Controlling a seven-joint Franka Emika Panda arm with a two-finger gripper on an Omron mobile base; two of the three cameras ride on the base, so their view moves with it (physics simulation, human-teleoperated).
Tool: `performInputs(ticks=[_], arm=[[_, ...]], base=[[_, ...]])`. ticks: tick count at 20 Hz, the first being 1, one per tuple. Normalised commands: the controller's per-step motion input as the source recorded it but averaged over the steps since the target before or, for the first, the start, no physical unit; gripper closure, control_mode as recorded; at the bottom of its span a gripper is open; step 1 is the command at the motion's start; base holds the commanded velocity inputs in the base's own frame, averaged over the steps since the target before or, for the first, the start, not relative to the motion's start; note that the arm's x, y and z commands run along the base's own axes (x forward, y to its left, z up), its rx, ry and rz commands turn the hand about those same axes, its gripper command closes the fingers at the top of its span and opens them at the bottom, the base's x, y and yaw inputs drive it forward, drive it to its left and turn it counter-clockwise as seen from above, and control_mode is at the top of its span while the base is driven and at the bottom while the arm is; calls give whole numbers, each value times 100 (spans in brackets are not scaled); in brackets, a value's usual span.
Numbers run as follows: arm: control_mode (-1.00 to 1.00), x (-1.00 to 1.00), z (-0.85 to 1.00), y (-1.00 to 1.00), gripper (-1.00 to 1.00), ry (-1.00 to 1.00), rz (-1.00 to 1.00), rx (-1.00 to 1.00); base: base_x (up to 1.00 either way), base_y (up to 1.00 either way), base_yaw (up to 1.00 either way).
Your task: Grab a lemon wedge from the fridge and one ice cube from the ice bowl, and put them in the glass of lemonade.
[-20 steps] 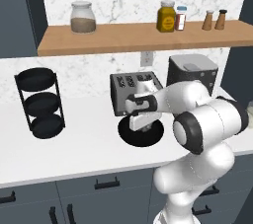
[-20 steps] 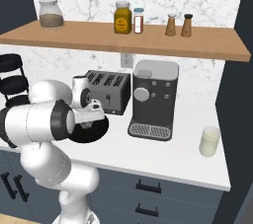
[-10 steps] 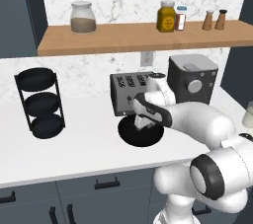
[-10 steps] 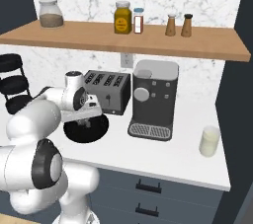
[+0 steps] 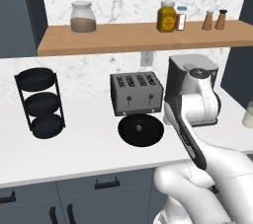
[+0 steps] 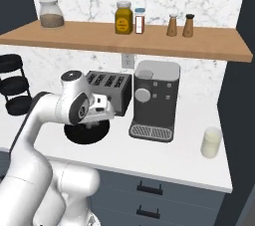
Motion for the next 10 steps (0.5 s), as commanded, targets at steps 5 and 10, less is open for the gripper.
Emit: performInputs(ticks=[5, 10], arm=[[-100, -24, 80, -98, 100, 0, -43, 0], [-100, -18, 66, -98, 100, 1, -49, 3]], base=[[0, 0, 0], [0, 0, 0]])
